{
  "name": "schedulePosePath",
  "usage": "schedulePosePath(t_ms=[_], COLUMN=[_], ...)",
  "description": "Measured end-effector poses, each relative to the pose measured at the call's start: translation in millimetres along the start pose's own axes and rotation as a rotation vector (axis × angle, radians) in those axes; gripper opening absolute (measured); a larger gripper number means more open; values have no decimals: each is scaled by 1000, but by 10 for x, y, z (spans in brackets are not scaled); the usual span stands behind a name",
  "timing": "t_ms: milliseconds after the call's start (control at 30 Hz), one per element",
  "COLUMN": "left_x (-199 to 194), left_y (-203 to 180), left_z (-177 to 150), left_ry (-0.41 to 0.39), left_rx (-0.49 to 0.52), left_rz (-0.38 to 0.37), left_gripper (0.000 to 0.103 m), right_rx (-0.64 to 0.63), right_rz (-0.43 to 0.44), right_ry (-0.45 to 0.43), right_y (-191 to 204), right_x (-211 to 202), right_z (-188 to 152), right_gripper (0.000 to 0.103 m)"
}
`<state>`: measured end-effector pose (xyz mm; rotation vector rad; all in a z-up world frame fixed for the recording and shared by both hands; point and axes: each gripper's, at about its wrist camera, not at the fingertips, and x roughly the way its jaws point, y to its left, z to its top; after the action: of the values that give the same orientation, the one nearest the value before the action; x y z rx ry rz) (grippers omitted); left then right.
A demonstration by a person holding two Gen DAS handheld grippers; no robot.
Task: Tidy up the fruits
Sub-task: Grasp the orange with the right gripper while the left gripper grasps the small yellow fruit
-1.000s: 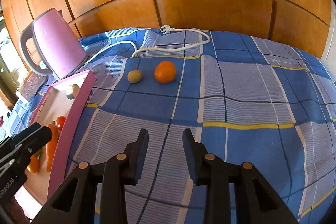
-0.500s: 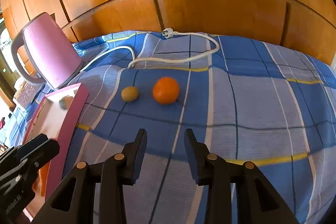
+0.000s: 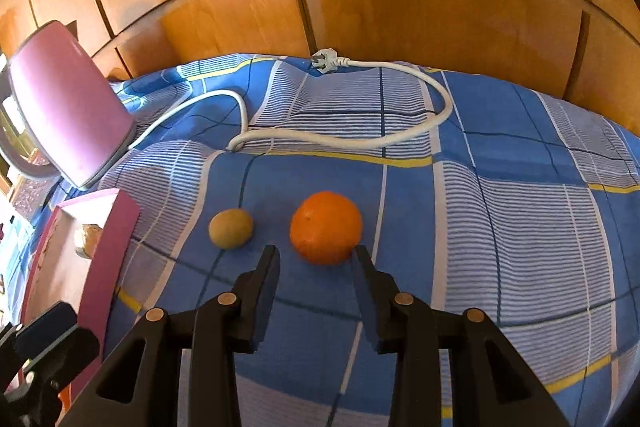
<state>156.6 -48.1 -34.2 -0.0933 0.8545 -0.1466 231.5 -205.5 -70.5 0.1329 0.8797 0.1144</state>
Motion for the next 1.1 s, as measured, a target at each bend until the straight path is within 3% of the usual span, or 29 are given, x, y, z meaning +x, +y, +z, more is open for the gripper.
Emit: schedulePosePath(t_ms=[600,1100], left_x=[254,589], left_y=[-142,-334], left_z=[99,330], left_ry=[42,81], left_rx=[17,18], left_rz=[-2,-17], left_gripper=[35,36], right_rx=[-3,16], right_rz=[17,-60], right_ry=[-22,-28], right_y=[-150,-417], right_x=[-44,-212], right_z=[-60,-191], right_gripper=[34,34])
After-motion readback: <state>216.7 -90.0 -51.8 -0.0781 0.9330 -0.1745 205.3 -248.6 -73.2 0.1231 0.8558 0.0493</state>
